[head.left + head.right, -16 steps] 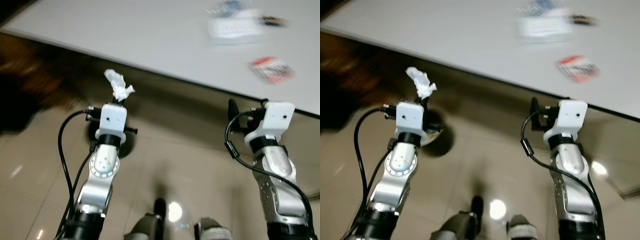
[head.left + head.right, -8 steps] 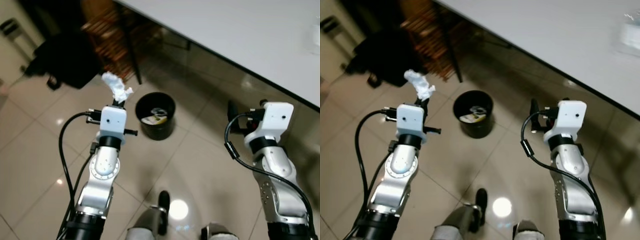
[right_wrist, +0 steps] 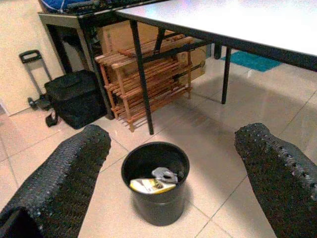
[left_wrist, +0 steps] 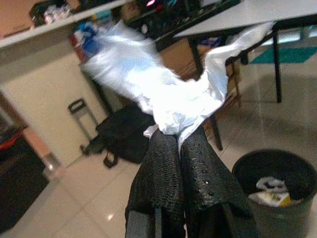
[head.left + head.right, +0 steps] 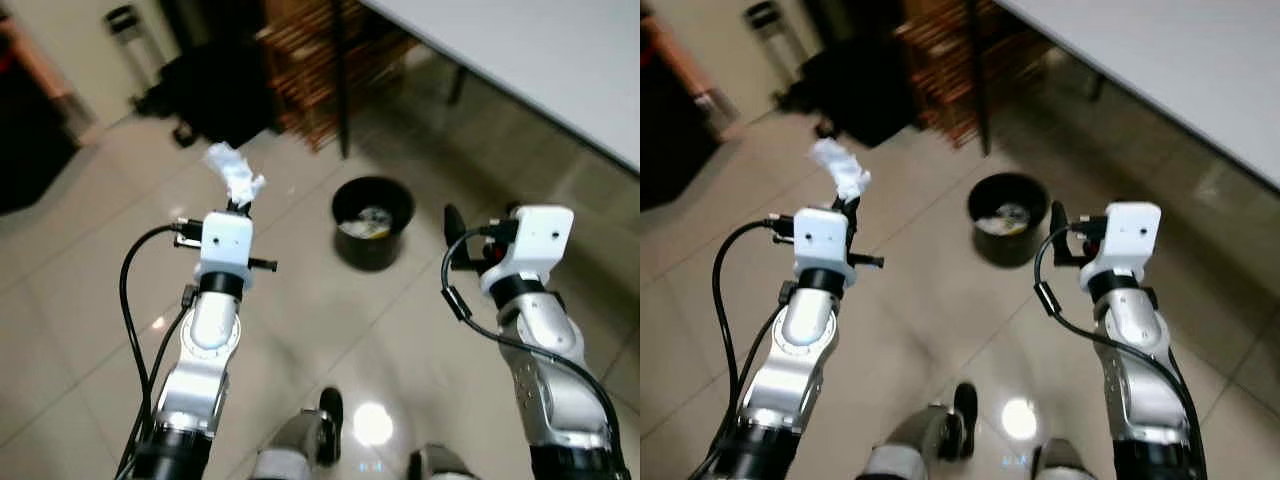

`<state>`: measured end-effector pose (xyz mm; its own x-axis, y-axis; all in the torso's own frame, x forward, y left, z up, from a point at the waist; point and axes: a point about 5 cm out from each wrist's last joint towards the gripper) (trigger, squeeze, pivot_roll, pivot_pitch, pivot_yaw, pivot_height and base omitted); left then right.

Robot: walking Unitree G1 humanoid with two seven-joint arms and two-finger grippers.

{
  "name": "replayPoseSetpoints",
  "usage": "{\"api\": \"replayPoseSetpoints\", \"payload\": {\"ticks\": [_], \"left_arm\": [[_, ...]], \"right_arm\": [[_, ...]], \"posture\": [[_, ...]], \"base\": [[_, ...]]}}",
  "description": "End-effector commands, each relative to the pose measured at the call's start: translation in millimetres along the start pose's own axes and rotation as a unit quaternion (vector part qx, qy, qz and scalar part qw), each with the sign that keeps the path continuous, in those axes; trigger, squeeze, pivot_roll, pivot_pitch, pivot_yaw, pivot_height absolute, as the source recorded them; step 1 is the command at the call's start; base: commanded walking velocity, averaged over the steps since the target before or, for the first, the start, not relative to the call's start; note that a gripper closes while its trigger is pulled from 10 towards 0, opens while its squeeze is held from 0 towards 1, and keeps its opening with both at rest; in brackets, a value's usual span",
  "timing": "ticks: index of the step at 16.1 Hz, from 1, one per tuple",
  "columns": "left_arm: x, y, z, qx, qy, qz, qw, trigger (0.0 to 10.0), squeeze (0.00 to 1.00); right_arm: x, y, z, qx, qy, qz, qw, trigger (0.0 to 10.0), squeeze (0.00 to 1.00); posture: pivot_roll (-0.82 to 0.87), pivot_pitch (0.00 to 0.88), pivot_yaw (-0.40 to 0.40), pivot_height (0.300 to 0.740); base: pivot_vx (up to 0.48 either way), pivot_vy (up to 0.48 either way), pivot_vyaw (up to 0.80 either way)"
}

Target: Picking trash to rubbish bin

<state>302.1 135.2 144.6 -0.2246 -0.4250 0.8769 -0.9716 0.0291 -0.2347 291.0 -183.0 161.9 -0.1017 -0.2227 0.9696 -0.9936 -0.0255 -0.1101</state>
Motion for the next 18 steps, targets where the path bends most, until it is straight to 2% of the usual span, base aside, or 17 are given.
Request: {"api": "replayPoseSetpoints", "payload": {"ticks": [1,11,15,18], "left_arm": [[-3.3,0.6,-0.1,-0.007,0.007,-0.011,1.000,10.0,0.00],[-5.4,-0.1,-2.2,-0.001,0.003,-0.021,1.000,10.0,0.00],[-5.7,-0.2,-1.9,-0.002,0.002,-0.021,1.000,10.0,0.00],[-6.2,-0.4,-2.1,-0.003,0.001,-0.021,1.000,10.0,0.00]], "right_arm": [[-2.1,2.4,2.1,-0.002,-0.004,-0.008,1.000,10.0,0.00],[-6.4,2.1,1.6,0.000,-0.011,-0.024,1.000,10.0,0.00],[-8.7,1.9,-1.4,0.009,-0.010,-0.030,0.999,10.0,0.00],[-9.2,2.7,-4.7,0.016,-0.012,-0.028,0.999,10.0,0.00]], "posture": [[-0.04,0.283,0.122,0.740],[-0.04,0.277,0.123,0.740],[-0.04,0.273,0.125,0.740],[-0.04,0.267,0.130,0.740]], "base": [[0.000,0.000,0.00],[0.345,0.000,0.00],[0.356,0.000,-0.72],[0.354,0.000,0.00]]}}
Point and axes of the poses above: a point about 5 cm out from each wrist's last joint towards the gripper, its own y axis pointing back from the gripper into the wrist, its own x axis along the axis of the wrist's last joint, z = x × y, and after that the axes turned 13 degrees about -y, right-handed
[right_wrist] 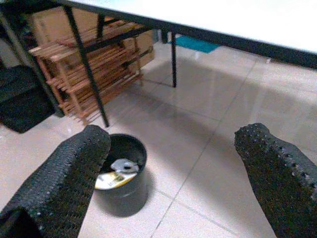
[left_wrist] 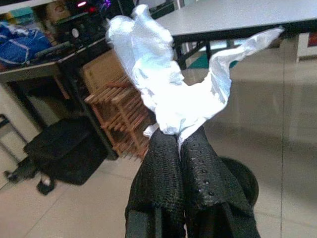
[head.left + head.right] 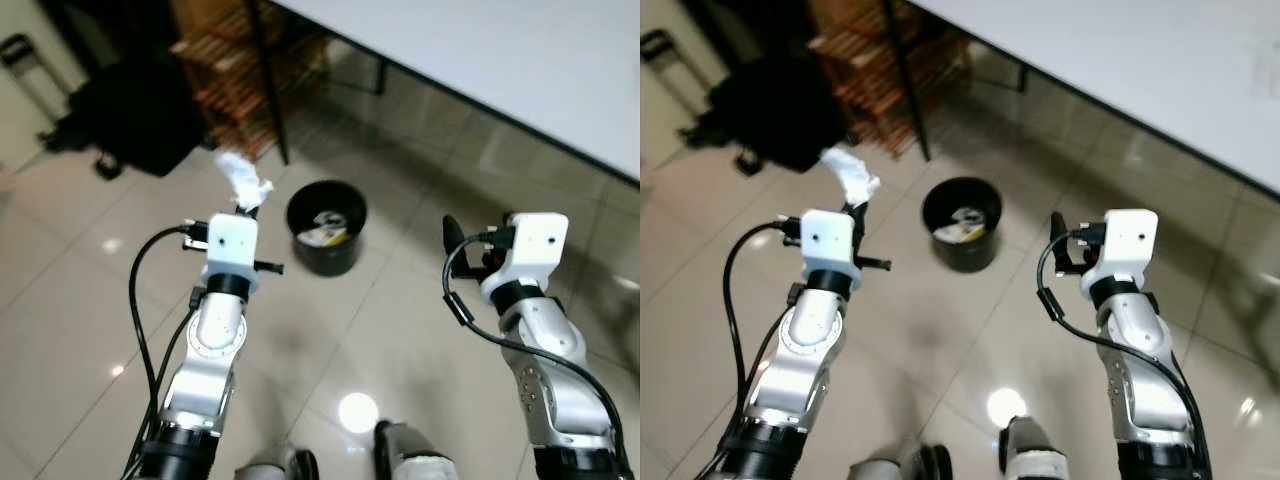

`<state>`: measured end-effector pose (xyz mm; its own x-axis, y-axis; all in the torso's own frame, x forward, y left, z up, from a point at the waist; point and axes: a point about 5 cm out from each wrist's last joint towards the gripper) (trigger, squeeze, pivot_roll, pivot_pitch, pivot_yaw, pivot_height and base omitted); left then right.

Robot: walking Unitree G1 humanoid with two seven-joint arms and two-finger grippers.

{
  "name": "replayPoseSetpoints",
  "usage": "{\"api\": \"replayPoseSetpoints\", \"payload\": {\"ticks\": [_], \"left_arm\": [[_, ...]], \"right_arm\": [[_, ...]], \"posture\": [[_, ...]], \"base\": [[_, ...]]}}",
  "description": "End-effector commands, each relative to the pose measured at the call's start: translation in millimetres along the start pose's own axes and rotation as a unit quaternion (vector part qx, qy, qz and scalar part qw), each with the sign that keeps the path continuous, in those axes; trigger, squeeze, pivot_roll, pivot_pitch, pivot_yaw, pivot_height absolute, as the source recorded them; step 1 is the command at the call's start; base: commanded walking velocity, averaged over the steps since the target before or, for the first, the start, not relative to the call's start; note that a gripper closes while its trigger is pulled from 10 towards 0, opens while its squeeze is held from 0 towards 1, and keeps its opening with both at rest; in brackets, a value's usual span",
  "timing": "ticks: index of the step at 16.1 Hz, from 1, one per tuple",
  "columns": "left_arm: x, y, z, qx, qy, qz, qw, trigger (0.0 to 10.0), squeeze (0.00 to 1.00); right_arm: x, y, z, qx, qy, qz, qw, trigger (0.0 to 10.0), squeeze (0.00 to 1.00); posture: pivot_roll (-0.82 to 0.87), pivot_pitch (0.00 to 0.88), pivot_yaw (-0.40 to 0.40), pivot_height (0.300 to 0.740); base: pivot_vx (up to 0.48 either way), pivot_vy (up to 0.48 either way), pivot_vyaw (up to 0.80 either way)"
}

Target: Picking trash to rubbish bin

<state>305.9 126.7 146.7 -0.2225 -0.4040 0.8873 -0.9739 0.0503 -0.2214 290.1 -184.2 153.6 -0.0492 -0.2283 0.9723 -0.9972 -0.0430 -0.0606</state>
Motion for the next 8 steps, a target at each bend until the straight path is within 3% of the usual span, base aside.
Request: {"api": "replayPoseSetpoints", "payload": {"ticks": [1,8], "left_arm": [[-10.9,4.3,-9.5,0.008,-0.011,-0.020,1.000,10.0,0.00],[-9.9,2.7,-8.8,0.004,-0.013,-0.018,1.000,10.0,0.00]], "right_arm": [[-2.4,0.9,-8.2,0.014,-0.008,-0.003,1.000,10.0,0.00],[-7.2,0.6,-7.9,0.011,-0.009,-0.014,1.000,10.0,0.00]], "posture": [[-0.04,0.267,0.130,0.740],[-0.03,0.274,0.135,0.740]], "base": [[0.356,0.000,0.00],[0.354,0.000,0.00]]}}
Point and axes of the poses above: a point about 5 cm out from each wrist's last joint towards the gripper, its own y axis pointing back from the gripper into the wrist, its own x axis along the axis of the wrist's last joint, z = x × y, and after that the axes turned 13 degrees about -y, right-handed
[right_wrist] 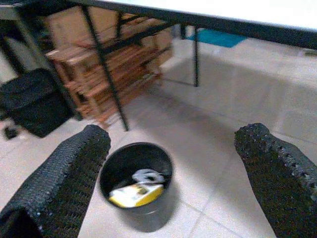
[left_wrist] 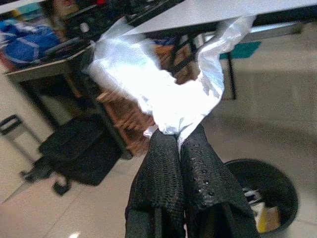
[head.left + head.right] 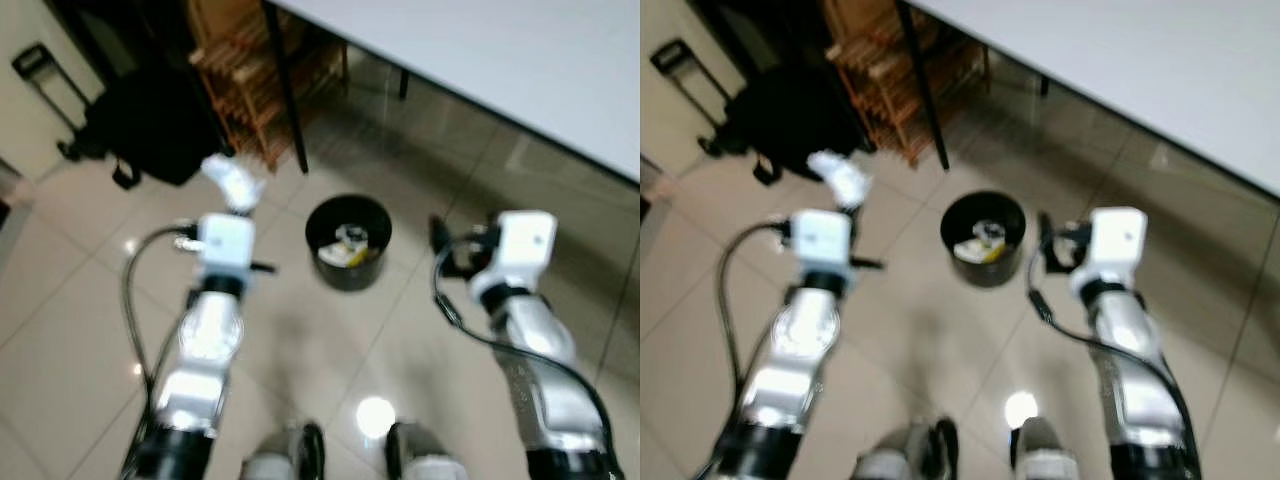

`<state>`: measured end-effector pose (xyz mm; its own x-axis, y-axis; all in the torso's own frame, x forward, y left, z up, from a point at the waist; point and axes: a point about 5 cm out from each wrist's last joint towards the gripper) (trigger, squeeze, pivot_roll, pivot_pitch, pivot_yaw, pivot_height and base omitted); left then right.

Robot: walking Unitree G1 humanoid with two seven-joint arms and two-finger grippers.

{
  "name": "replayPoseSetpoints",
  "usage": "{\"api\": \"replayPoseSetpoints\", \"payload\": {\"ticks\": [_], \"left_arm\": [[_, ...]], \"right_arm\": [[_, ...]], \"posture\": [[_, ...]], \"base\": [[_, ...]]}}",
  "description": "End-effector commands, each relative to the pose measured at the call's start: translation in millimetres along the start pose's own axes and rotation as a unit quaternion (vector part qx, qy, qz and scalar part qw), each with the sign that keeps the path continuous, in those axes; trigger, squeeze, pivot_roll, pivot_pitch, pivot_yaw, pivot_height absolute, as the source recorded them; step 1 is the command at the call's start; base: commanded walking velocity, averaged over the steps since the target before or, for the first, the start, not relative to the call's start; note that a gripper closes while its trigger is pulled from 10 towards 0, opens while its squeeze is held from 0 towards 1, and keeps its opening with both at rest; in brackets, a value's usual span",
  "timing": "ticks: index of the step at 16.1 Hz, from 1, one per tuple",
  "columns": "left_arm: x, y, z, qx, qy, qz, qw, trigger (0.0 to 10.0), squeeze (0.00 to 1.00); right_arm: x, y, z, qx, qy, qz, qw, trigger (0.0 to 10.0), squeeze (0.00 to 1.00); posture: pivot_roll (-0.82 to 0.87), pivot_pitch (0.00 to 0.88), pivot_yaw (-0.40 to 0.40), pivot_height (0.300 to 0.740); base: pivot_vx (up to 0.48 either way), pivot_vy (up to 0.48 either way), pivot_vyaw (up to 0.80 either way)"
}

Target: Picking trash to rubbish bin

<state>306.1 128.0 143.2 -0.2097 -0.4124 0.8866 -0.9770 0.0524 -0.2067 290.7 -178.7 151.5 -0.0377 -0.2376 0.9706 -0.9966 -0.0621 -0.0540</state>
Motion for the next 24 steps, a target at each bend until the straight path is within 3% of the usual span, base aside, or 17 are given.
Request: {"api": "replayPoseSetpoints", "payload": {"ticks": [1,10,12,14,15,19,21,22,24], "left_arm": [[-6,2.2,-8.9,0.007,-0.010,-0.012,1.000,10.0,0.00],[-14,4.4,-7.3,-0.002,-0.014,-0.023,1.000,10.0,0.00],[-43,14.7,3.5,-0.038,-0.029,-0.063,0.997,10.0,0.00],[-77,33.6,16.3,-0.077,-0.043,-0.121,0.989,10.0,0.00],[-81,36.5,18.0,-0.082,-0.045,-0.129,0.987,10.0,0.00],[-127,71.3,38.3,-0.137,-0.052,-0.224,0.963,10.0,0.00],[-135,79.4,41.4,-0.148,-0.056,-0.246,0.956,10.0,0.00],[-146,91.0,44.8,-0.169,-0.065,-0.267,0.946,10.0,0.00],[-151,95.5,45.9,-0.181,-0.066,-0.280,0.941,10.0,0.00]], "right_arm": [[-5,0.8,-3.7,0.002,-0.009,-0.008,1.000,10.0,0.00],[-17,1.5,-1.7,-0.002,-0.004,-0.024,1.000,10.0,0.00],[-43,5.6,8.4,-0.018,0.004,-0.067,0.998,10.0,0.00],[-82,17.0,21.8,-0.036,0.013,-0.137,0.990,10.0,0.00],[-89,19.3,23.9,-0.037,0.015,-0.149,0.988,10.0,0.00],[-153,54.1,44.2,-0.066,0.023,-0.269,0.961,10.0,0.00],[-161,60.6,48.4,-0.075,0.030,-0.282,0.956,10.0,0.00],[-167,66.0,55.3,-0.095,0.028,-0.279,0.955,10.0,0.00],[-170,66.8,57.3,-0.100,0.020,-0.276,0.956,10.0,0.00]], "posture": [[-0.03,0.279,0.137,0.740],[-0.02,0.290,0.142,0.740],[-0.01,0.289,0.142,0.740],[-0.02,0.289,0.141,0.740],[-0.02,0.289,0.140,0.740],[-0.01,0.283,0.140,0.740],[0.00,0.281,0.141,0.740],[-0.01,0.278,0.142,0.740],[0.00,0.274,0.146,0.740]], "base": [[0.352,0.000,-0.80],[0.355,0.000,-0.09],[0.347,0.000,0.00],[0.351,0.000,0.00],[0.352,0.000,0.00],[0.349,0.000,0.00],[0.349,0.000,0.00],[0.349,0.000,0.00],[0.351,0.000,0.00]]}}
Point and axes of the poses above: a point about 5 cm out from each wrist's last joint towards the gripper, its own y axis pointing back from the gripper into the wrist, its own x axis along the axis of the wrist's last joint, z = x × y, and after that the axes turned 13 degrees about -y, right-handed
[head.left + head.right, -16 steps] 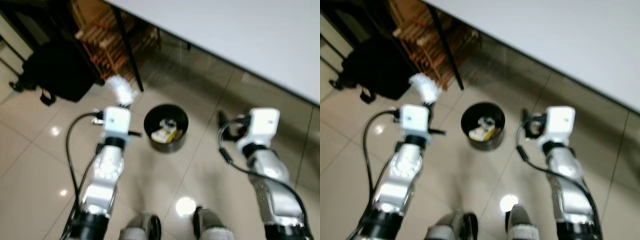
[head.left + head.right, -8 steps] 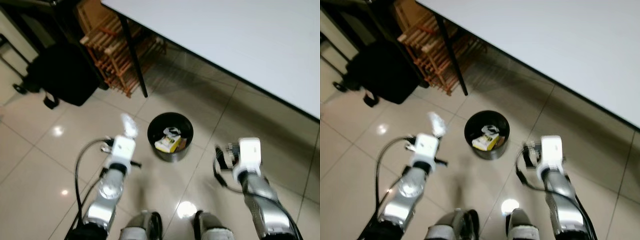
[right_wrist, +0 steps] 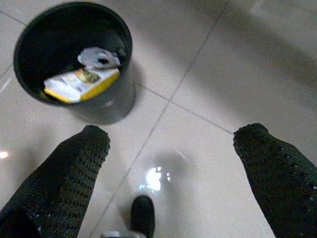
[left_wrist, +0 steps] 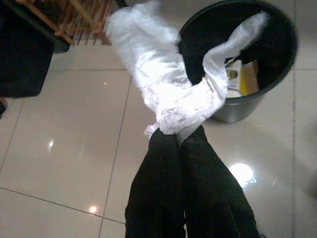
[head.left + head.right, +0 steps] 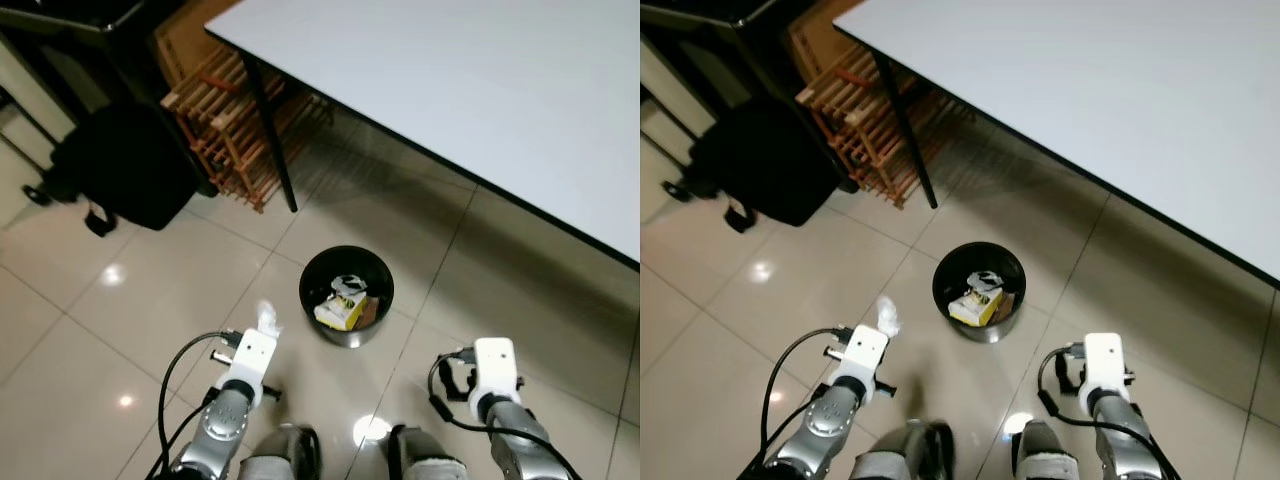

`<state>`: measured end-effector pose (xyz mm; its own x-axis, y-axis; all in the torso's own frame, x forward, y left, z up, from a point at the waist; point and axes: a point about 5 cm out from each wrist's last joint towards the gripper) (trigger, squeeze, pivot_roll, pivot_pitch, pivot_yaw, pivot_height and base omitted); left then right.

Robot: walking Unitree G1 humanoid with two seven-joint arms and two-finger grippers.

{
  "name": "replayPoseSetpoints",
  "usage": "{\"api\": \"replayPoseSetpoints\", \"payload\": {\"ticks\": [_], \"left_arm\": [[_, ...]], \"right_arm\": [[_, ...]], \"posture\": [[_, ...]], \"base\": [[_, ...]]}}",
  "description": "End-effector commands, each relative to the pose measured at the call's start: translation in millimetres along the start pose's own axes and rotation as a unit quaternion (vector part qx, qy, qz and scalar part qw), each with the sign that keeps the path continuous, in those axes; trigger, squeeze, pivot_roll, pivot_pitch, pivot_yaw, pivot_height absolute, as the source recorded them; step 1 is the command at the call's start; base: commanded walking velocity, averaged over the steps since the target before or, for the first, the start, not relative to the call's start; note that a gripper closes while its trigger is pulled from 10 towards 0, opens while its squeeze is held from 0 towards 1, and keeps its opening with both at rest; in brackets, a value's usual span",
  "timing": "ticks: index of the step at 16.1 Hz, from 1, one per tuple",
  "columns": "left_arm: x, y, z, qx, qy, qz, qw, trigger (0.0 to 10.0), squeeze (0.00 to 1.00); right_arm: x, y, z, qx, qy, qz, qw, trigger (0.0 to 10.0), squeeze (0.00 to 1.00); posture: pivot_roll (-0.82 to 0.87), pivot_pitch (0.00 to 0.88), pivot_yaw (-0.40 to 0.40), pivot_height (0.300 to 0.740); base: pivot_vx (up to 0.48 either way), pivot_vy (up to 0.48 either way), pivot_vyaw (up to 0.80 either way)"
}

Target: Picking trash to rubbish bin

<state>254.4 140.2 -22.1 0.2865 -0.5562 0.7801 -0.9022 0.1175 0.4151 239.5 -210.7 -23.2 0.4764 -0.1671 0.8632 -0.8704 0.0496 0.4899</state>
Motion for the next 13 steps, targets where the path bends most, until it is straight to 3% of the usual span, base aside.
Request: {"api": "replayPoseSetpoints", "payload": {"ticks": [1,4,9,13], "left_arm": [[-20,6.3,-4.0,-0.003,-0.012,-0.036,0.999,10.0,0.00],[-35,11.6,-1.3,-0.013,-0.021,-0.067,0.997,10.0,0.00],[-38,13.1,-0.3,-0.013,-0.019,-0.068,0.997,10.0,0.00],[-36,11.7,-1.7,-0.011,-0.019,-0.064,0.998,10.0,0.00]], "right_arm": [[-13,0.6,-10.4,0.009,-0.008,-0.019,1.000,10.0,0.00],[-23,0.4,-14.2,0.011,-0.004,-0.032,0.999,10.0,0.00],[-28,0.6,-11.2,0.001,-0.006,-0.040,0.999,10.0,0.00],[-31,0.3,-11.9,0.002,-0.014,-0.050,0.999,10.0,0.00]], "posture": [[0.00,0.271,0.147,0.740],[-0.01,0.264,0.149,0.740],[0.00,0.252,0.147,0.740],[0.00,0.237,0.151,0.740]], "base": [[0.349,0.000,0.00],[0.341,0.000,0.00],[0.329,0.000,0.00],[0.326,0.000,-0.77]]}}
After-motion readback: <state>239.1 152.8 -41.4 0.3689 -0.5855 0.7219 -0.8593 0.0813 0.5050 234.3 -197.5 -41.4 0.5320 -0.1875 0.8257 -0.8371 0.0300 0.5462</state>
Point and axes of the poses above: a point about 5 cm out from each wrist's last joint towards the gripper, its own y axis pointing back from the gripper into the wrist, its own x axis along the axis of the wrist's last joint, z = x × y, and after that the axes turned 13 degrees about -y, right-handed
